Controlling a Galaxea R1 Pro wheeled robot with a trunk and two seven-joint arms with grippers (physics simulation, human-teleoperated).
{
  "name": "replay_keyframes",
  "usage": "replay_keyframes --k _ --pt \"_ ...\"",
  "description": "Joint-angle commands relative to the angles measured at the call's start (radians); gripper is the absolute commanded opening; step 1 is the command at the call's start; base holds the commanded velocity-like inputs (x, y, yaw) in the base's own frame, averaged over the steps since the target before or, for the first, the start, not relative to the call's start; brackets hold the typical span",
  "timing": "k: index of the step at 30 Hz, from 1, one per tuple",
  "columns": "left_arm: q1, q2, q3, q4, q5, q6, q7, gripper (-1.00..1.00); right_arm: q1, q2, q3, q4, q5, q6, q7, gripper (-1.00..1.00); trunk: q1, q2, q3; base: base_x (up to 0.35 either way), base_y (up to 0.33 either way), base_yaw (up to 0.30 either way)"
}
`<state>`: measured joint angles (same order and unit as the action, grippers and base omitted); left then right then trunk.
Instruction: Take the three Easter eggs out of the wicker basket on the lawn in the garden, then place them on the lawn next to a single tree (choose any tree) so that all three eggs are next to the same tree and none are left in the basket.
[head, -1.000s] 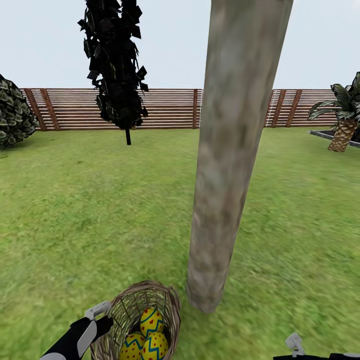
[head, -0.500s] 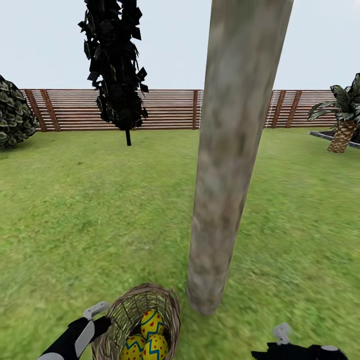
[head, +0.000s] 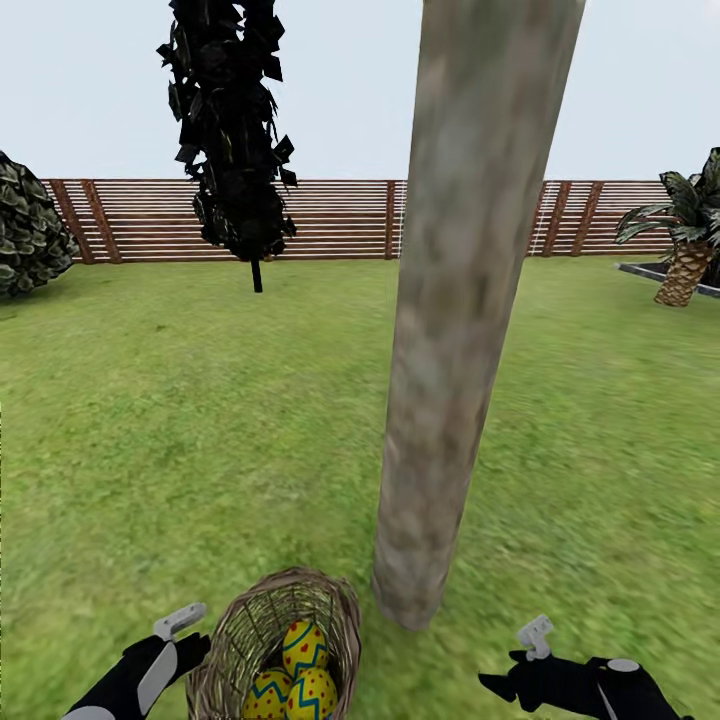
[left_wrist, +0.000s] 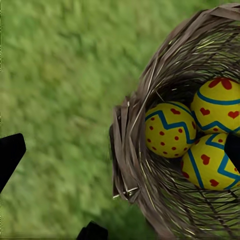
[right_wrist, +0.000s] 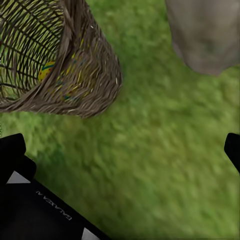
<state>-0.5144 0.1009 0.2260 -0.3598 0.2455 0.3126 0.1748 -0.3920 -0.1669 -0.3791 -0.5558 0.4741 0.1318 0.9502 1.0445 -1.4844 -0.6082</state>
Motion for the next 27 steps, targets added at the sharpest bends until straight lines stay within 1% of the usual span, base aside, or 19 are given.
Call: replay_keyframes --k 1,7,9,11,17,18,20,21,23,24,26,27 --pt "0.0 0.0 0.002 -0.003 0.011 0.005 0.005 1.0 -0.001 0.001 -0.006 -0.003 0.004 0.009 0.008 1.0 0.0 -0.001 -0.001 -0.22 0.0 0.0" --pt "0.0 0.001 0.007 -0.005 0.011 0.009 0.005 1.0 -0.001 0.001 -0.006 -0.007 0.003 0.009 0.009 1.0 0.0 -0.001 -0.001 -0.304 0.0 0.0" --pt "0.0 0.002 0.017 -0.005 0.011 0.009 0.005 1.0 -0.001 0.001 -0.006 -0.007 0.003 0.009 0.008 1.0 0.0 -0.001 -0.001 -0.33 0.0 0.0" --pt "0.0 0.002 0.033 -0.004 0.011 0.01 0.005 1.0 -0.001 0.001 -0.006 -0.007 0.003 0.008 0.005 1.0 0.0 -0.001 -0.001 -0.332 0.0 0.0" --pt "0.0 0.002 0.042 -0.002 0.009 0.01 0.005 1.0 -0.001 0.0 -0.006 -0.009 0.002 0.01 0.0 1.0 0.0 -0.001 -0.001 -0.284 0.0 0.0" --pt "0.0 0.002 0.041 -0.001 0.009 0.01 0.005 1.0 -0.001 0.0 -0.005 -0.009 0.001 0.015 -0.004 1.0 0.0 -0.001 -0.001 -0.097 0.0 0.0" --pt "0.0 0.002 0.042 -0.001 0.009 0.01 0.005 1.0 -0.001 0.006 -0.004 -0.011 0.016 0.064 -0.051 1.0 0.0 -0.001 -0.001 -0.041 0.0 0.09" --pt "0.0 0.003 0.042 -0.001 0.008 0.01 0.005 1.0 -0.001 0.014 -0.001 -0.021 0.034 0.112 -0.105 1.0 0.0 -0.001 0.0 -0.016 0.0 0.203" --pt "0.0 0.003 0.042 -0.001 0.008 0.01 0.005 1.0 -0.001 0.035 0.007 -0.056 0.054 0.167 -0.18 1.0 0.0 -0.001 0.001 -0.009 0.0 0.241" --pt "0.0 0.008 0.042 -0.001 0.009 0.01 0.005 1.0 -0.001 0.056 0.019 -0.094 0.065 0.195 -0.22 1.0 0.0 -0.001 0.001 -0.003 0.0 0.269" --pt "0.0 0.018 0.042 0.001 0.011 0.011 0.005 1.0 -0.001 0.085 0.05 -0.144 0.082 0.227 -0.247 1.0 0.0 -0.001 0.001 -0.002 0.0 0.281" --pt "0.0 0.024 0.046 0.002 0.011 0.012 0.005 1.0 -0.002 0.104 0.083 -0.177 0.098 0.258 -0.256 1.0 0.0 -0.001 0.002 -0.001 0.0 0.289"
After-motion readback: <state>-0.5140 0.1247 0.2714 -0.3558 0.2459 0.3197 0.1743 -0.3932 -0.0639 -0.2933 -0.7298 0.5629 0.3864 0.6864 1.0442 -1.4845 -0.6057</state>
